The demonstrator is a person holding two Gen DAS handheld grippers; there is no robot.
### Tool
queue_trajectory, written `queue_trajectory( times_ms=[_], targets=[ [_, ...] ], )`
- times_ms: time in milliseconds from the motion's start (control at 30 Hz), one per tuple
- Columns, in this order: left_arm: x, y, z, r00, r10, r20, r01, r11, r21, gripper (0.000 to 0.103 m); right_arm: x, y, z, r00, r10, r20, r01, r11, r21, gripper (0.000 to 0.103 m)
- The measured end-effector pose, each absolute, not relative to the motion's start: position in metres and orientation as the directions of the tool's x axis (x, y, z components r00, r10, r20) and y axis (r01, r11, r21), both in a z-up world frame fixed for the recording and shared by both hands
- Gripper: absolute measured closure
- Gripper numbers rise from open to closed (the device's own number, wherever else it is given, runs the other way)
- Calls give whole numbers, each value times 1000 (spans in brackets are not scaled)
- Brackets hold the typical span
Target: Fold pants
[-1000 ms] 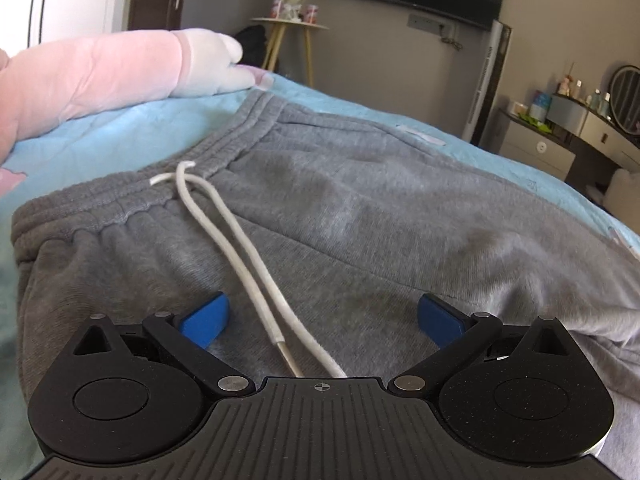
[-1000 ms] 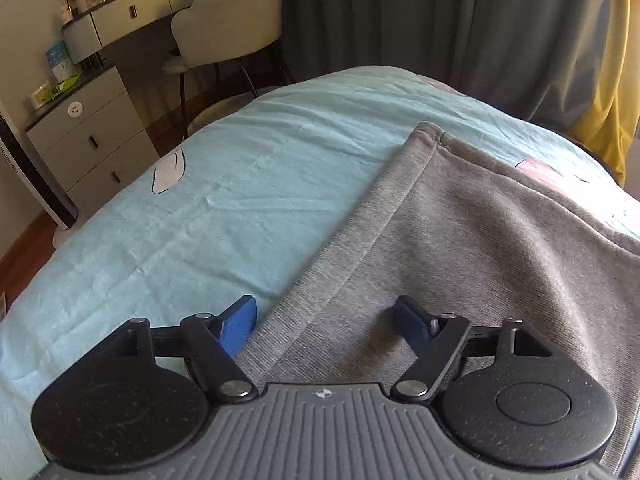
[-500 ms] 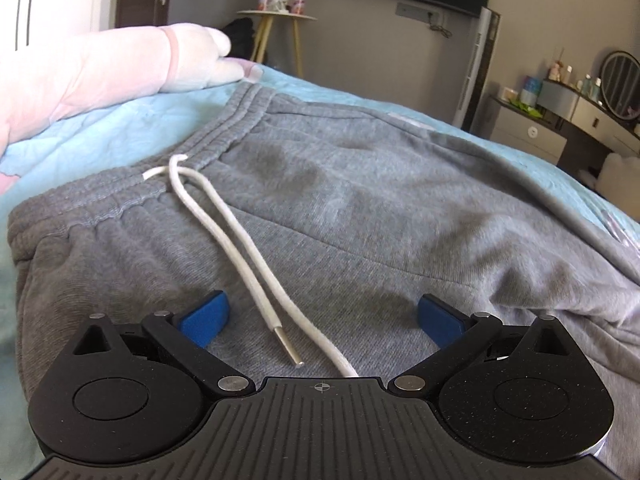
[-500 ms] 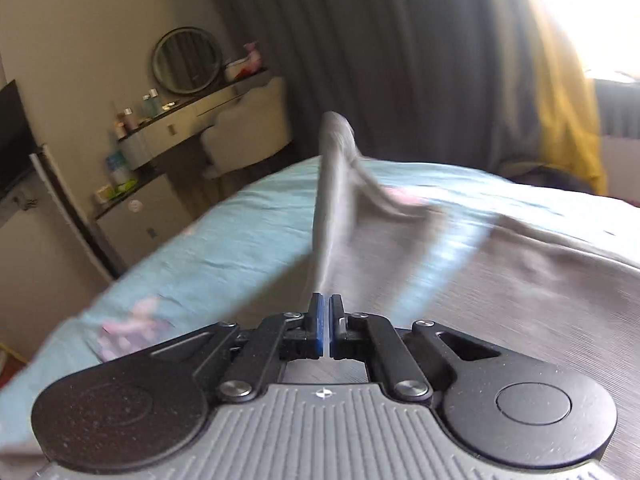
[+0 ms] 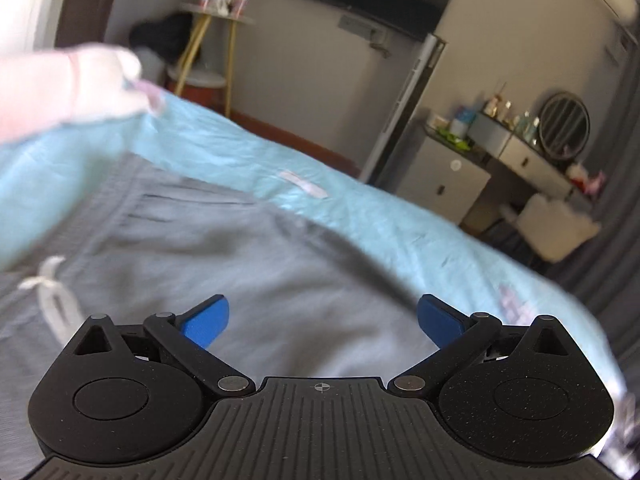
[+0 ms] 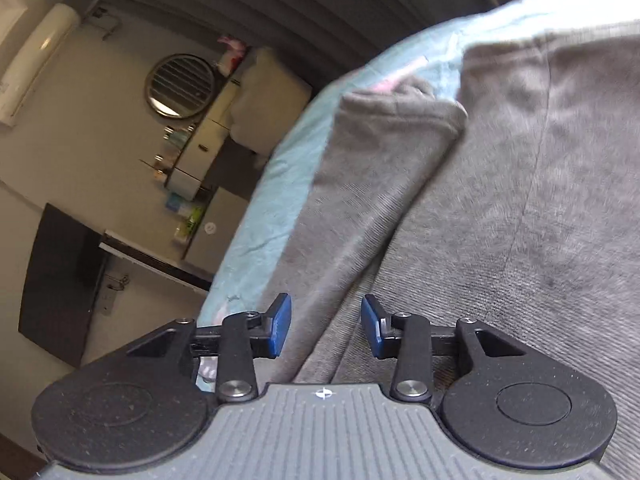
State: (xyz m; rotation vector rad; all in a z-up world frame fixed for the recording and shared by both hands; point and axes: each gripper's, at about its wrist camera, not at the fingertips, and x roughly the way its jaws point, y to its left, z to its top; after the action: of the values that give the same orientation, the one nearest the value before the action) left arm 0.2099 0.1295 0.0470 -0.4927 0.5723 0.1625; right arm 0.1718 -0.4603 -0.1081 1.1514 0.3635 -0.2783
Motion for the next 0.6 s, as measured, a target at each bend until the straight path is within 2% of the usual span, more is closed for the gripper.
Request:
queue_trajectory(
  times_ms=[67,167,233,333,433,500,533,600],
  targets=[
    [240,132,42,818,-37,-573,-287,838,-464,1,180,-468,-114,919,-5,-394,372,341,863,66],
    [278,129,32,796,-93,-598,-290,808,-512,17,187,-474,-112,930,17,-368,342,327,881,67],
    [298,123,22,780,-112,-616,-286,812,-510,18,187,-474,-115,934,21,-357,334,310,890,67],
    [325,118,5,740,-155,-655,-301,795,-527,20,190,-475,-124,931,30,-364,340,291,894,73],
    [346,123,-10,706,-192,-682,-350,742,-572,30,188,-473,-125,943,17,-332,312,304,900,73],
    [356,126,-17,701,-203,-683,-369,717,-591,35,189,-471,-127,940,2,-340,322,315,893,81],
    [361,127,-21,695,-204,-689,-379,711,-592,37,187,-470,-129,938,-4,-346,329,316,890,88],
    [369,129,-25,693,-201,-692,-393,700,-597,41,185,-471,-131,942,-8,-334,321,303,897,90]
  ],
)
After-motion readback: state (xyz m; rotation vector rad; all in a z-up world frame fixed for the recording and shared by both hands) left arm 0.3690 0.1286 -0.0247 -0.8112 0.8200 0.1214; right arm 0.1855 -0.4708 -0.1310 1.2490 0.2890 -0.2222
